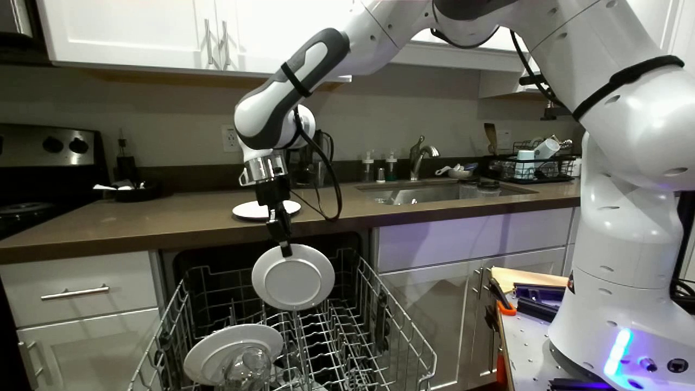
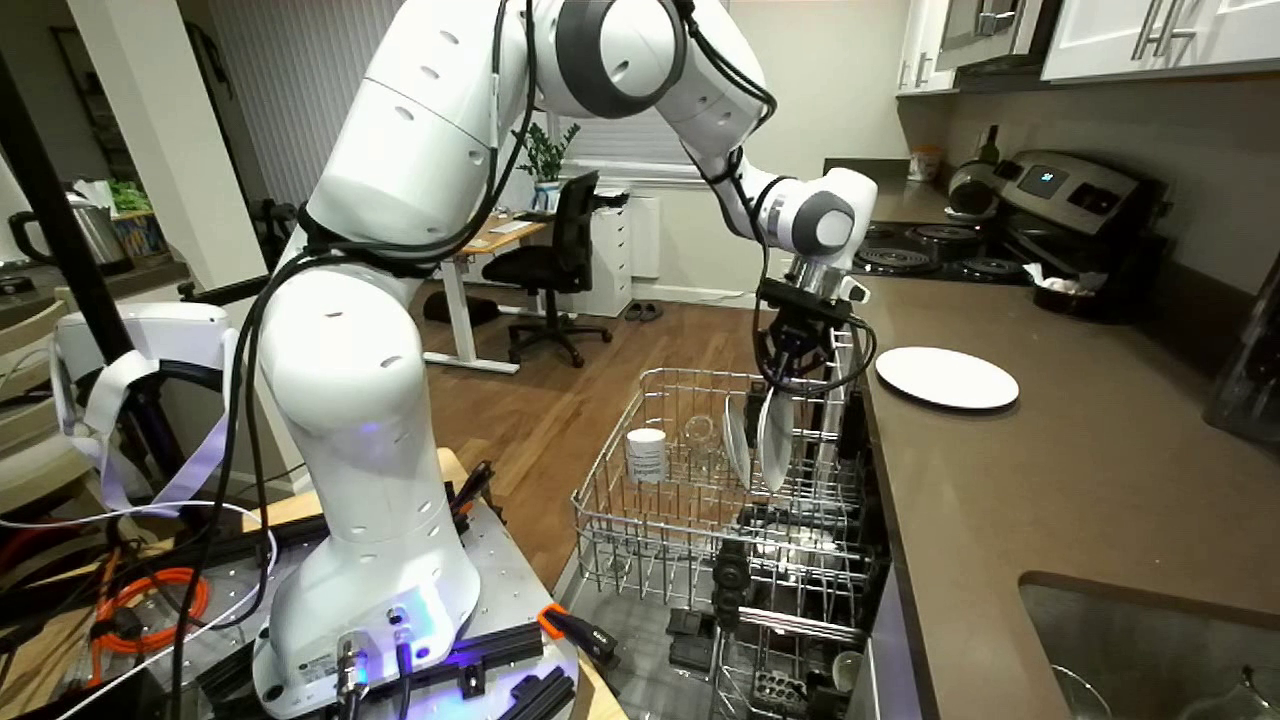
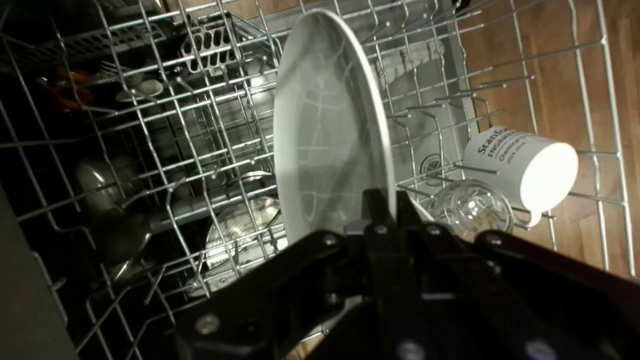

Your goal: Move the plate from the left side of the dishwasher to the right side.

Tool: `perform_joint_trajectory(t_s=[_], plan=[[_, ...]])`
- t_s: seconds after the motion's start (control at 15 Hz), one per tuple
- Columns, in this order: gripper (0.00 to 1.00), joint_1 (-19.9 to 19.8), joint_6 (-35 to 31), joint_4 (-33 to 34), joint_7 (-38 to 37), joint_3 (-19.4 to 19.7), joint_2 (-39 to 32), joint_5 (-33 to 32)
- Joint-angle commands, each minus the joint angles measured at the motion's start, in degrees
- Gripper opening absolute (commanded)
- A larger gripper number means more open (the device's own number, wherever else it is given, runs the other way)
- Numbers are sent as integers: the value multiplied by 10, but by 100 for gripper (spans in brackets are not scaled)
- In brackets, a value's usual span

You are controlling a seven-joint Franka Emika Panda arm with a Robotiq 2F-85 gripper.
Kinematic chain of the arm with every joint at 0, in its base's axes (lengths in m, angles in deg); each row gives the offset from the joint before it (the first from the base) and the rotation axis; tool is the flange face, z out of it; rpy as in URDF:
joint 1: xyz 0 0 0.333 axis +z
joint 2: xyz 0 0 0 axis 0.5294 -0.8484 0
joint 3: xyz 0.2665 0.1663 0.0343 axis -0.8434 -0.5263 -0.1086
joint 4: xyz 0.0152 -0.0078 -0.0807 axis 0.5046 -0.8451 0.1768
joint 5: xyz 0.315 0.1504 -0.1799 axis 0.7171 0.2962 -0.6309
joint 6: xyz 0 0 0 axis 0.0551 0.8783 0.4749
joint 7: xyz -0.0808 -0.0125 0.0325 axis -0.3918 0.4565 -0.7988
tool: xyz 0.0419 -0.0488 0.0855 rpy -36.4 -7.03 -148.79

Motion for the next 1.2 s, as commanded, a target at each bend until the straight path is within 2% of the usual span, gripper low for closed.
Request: perform_joint_trajectory(t_s=[0.0, 0.33, 1.0, 1.13], plan=[[2, -15, 37, -22, 50, -6, 27, -9], [2, -21, 57, -42, 86, -2, 41, -18], [2, -17, 13, -153, 100, -9, 111, -4], [2, -12, -26, -187, 89, -10, 132, -2]])
